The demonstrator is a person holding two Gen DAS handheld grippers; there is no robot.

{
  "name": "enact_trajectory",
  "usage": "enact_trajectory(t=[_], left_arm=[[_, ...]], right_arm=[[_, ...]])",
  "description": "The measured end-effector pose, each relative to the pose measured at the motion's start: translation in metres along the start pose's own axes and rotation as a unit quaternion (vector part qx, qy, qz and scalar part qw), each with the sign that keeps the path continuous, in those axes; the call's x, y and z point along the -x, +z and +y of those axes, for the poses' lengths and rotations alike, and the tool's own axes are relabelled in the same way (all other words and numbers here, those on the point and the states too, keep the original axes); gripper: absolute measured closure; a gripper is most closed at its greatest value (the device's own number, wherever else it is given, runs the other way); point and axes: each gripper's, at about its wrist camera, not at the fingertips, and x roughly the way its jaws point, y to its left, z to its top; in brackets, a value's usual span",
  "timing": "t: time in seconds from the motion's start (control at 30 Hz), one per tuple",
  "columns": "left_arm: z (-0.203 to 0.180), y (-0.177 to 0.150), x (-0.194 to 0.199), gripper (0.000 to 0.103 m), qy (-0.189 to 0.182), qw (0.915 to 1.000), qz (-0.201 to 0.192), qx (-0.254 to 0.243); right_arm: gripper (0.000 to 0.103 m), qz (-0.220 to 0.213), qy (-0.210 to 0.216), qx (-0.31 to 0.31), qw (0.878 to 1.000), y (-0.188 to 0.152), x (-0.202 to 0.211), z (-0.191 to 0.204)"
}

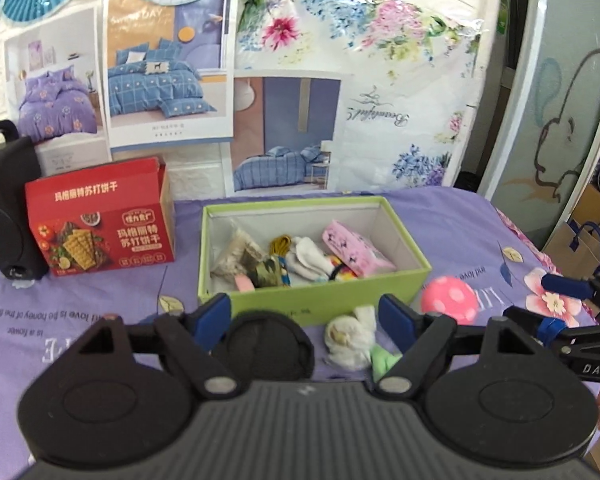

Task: Organize soft objects
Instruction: 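Move the left tool to the dark purple sock bundle while the right tool approaches the green towel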

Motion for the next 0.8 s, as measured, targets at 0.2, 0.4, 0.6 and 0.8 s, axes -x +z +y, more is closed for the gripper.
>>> enact_trajectory(t=[0.2,0.4,0.6,0.8], left_arm=[[-0.002,-0.048,0.02,0.017,0.001,0.9999,0.015,0.002],[0.015,-0.108,0.027,0.001,0.021,0.9983,0.045,0.03],[0.037,-0.146,0.016,0.001,0.03,0.9922,0.097,0.072],[0.051,-0.15,0.005,0.001,0.032,0.9885,0.111,0.098]], right_arm=[[0.032,0.045,0.0,-0.037,0.998,-0.053,-0.004,0.008],[0.032,0.094,0.001,-0.056,0.994,-0.095,-0.031,0.025],[0.032,0.096,0.008,-0.082,0.992,-0.095,-0.052,0.032],[0.032,0.071,-0.005,-0.126,0.99,-0.078,-0.075,0.041]])
